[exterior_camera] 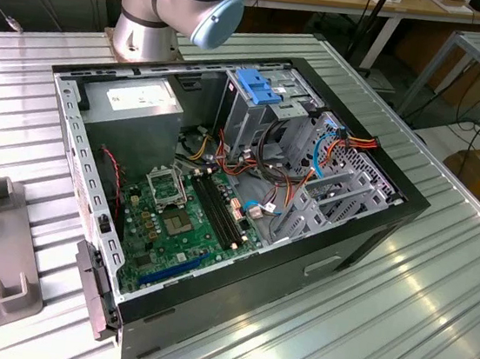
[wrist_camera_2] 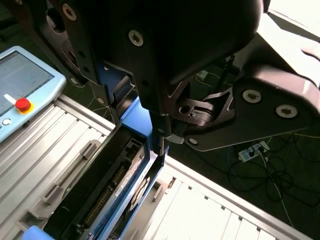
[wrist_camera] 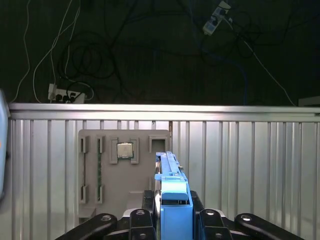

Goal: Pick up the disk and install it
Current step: 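Pick up the disk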

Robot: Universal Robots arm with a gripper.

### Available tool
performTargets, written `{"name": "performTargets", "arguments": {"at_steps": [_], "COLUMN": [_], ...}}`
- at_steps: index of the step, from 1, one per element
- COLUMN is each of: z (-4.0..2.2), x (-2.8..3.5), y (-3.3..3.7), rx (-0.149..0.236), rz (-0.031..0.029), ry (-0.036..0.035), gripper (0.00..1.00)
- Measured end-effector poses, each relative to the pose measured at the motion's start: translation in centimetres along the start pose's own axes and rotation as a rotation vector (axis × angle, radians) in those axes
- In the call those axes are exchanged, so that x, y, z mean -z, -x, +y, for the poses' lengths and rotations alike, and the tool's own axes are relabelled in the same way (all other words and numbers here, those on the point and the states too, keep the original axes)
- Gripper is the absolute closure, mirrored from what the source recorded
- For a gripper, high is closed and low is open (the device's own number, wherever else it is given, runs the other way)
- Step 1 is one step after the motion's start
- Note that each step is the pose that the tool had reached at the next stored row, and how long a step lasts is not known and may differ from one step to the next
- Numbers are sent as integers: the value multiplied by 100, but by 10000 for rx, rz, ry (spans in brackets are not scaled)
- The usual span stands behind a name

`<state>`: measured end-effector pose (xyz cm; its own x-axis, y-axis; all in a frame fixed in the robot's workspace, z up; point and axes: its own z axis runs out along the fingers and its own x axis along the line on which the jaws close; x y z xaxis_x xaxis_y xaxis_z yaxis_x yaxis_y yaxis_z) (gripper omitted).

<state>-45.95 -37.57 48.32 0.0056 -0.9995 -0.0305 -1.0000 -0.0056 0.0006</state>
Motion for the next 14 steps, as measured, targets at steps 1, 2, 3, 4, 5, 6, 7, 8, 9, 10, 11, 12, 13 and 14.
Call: {"name": "performTargets", "arguments": {"at_steps": [1, 2, 3, 4, 5, 6, 7, 8, 9, 10, 11, 12, 13, 14], "z": [-18, -62, -84, -117, -143, -167, -195, -221, -253, -273, -293, -305, -308, -308], "x": [0, 0, -1, -2, -2, -3, -3, -3, -4, -4, -4, -4, -4, -4], "y": [0, -1, -1, -1, -1, -1, -1, -2, -2, -2, -2, -2, -2, -2], "rx": [1, 1, 1, 1, 0, 1, 0, 0, 0, 0, 1, 0, 0, -1], "rz": [0, 1, 1, 0, 0, 0, 0, 0, 0, 0, 0, 0, 0, 0], "ry": [0, 1, 1, 0, 0, -1, 0, 0, -1, -1, 0, -1, 0, -1], "gripper": [63, 63, 63, 63, 63, 63, 63, 63, 63, 63, 63, 63, 63, 63]}}
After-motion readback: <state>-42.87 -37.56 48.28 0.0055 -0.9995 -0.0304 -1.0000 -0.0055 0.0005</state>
